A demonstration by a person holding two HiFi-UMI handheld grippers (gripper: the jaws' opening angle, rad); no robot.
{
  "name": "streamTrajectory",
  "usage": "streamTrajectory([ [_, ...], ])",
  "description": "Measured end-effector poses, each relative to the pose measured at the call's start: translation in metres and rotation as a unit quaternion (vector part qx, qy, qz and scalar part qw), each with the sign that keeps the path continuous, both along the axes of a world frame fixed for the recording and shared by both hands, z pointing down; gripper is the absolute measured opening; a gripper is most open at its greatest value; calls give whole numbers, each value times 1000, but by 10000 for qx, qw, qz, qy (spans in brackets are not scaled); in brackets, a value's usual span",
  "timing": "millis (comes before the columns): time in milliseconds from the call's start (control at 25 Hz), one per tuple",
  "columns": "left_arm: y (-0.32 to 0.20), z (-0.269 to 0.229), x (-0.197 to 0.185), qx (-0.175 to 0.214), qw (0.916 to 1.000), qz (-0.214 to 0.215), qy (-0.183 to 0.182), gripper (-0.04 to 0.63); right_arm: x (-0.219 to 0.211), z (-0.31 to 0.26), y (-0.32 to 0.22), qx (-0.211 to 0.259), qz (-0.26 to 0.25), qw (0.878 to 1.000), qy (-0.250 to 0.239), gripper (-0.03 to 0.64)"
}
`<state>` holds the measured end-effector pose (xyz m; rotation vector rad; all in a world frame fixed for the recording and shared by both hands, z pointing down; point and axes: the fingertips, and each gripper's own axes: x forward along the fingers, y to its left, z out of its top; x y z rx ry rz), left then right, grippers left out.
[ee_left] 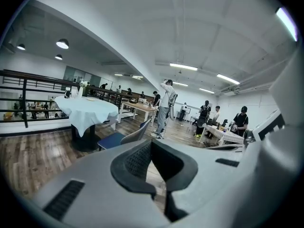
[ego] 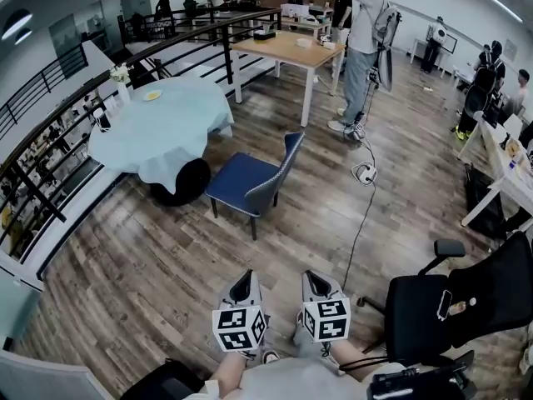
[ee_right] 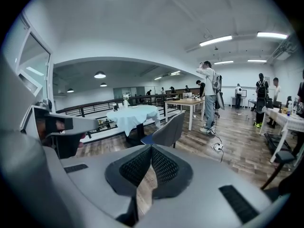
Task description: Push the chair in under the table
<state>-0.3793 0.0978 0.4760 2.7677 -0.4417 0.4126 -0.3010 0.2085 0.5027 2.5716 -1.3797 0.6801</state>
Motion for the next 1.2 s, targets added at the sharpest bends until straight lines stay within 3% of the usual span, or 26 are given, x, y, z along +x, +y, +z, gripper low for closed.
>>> streamTrajectory([
  [1200, -14, 12, 203, -33, 9990, -404, -167, 3, 211, 9, -20, -106, -472, 9986, -205, 17],
])
